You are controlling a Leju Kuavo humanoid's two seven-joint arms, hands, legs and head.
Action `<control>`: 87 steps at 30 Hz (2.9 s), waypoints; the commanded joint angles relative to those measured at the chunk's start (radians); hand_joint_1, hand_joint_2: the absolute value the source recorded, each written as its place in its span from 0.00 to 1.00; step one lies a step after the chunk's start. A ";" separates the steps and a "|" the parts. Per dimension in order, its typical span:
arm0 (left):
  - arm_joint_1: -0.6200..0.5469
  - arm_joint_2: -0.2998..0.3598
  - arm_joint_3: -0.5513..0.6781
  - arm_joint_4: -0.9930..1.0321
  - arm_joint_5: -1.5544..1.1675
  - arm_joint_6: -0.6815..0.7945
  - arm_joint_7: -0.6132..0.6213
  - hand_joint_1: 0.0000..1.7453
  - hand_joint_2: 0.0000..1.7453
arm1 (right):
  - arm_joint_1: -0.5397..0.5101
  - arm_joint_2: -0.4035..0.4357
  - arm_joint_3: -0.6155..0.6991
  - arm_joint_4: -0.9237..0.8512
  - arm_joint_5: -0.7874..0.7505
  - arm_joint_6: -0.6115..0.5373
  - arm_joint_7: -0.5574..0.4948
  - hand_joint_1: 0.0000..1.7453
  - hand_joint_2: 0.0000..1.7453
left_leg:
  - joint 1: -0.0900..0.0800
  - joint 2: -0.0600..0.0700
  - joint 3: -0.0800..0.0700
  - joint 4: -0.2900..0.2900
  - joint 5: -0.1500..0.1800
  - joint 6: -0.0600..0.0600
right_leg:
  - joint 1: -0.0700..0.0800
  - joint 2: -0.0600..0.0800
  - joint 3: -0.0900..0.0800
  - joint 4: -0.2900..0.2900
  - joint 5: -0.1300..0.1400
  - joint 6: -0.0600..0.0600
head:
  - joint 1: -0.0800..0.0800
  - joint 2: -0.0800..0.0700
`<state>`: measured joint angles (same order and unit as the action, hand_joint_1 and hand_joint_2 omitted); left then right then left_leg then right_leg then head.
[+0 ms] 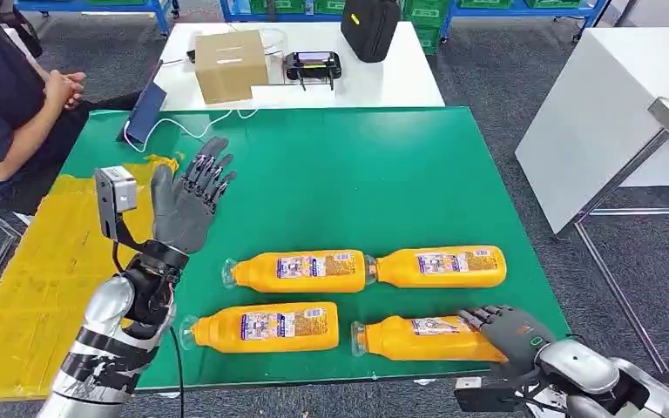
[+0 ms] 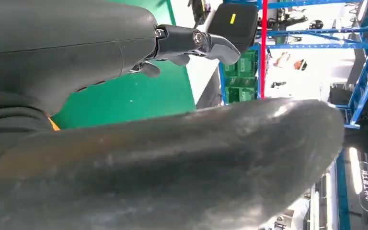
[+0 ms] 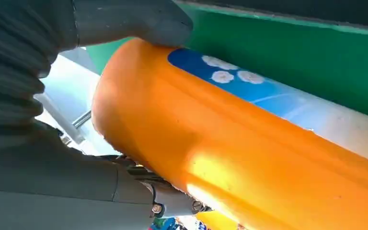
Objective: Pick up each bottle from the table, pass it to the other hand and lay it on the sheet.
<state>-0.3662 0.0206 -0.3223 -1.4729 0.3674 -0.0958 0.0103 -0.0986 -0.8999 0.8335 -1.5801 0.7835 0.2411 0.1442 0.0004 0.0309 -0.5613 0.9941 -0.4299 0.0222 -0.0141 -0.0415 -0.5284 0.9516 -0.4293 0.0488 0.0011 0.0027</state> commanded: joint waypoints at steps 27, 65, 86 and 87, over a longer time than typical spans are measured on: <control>0.429 -0.016 0.184 -0.370 -0.005 0.067 -0.058 0.00 1.00 | 0.370 0.509 -0.304 -0.437 -0.482 -0.427 0.083 1.00 1.00 | 0.003 -0.002 -0.025 0.000 0.002 -0.006 | 0.004 0.000 -0.014 0.006 0.000 -0.003 | 0.000 0.000; 0.216 -0.075 -0.064 -0.292 0.256 0.141 0.018 0.00 1.00 | -0.175 0.829 0.039 0.106 -0.011 -0.426 0.102 1.00 1.00 | 0.002 -0.005 -0.026 -0.001 0.006 -0.006 | 0.003 -0.001 -0.014 0.006 0.001 -0.004 | 0.000 0.000; 0.183 -0.060 -0.073 -0.236 0.155 0.174 0.053 0.00 1.00 | -0.207 0.818 0.101 0.121 0.023 -0.440 0.116 1.00 1.00 | 0.002 -0.005 -0.026 -0.001 0.006 -0.006 | 0.003 -0.001 -0.015 0.007 0.001 -0.004 | 0.000 0.000; 0.182 -0.059 -0.075 -0.236 0.148 0.174 0.054 0.00 1.00 | -0.208 0.817 0.103 0.121 0.024 -0.441 0.117 1.00 1.00 | 0.002 -0.004 -0.028 -0.001 0.006 -0.005 | 0.003 -0.003 -0.016 0.006 0.001 -0.003 | 0.000 0.000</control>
<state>-0.1228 -0.0580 -0.3571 -1.7819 0.5337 0.0790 0.0534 -0.2600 -0.0595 0.8663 -1.5282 0.8011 -0.2026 0.2598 0.0016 0.0287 -0.5903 0.9938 -0.4236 0.0173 -0.0115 -0.0456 -0.5463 0.9585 -0.4275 0.0467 0.0015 0.0027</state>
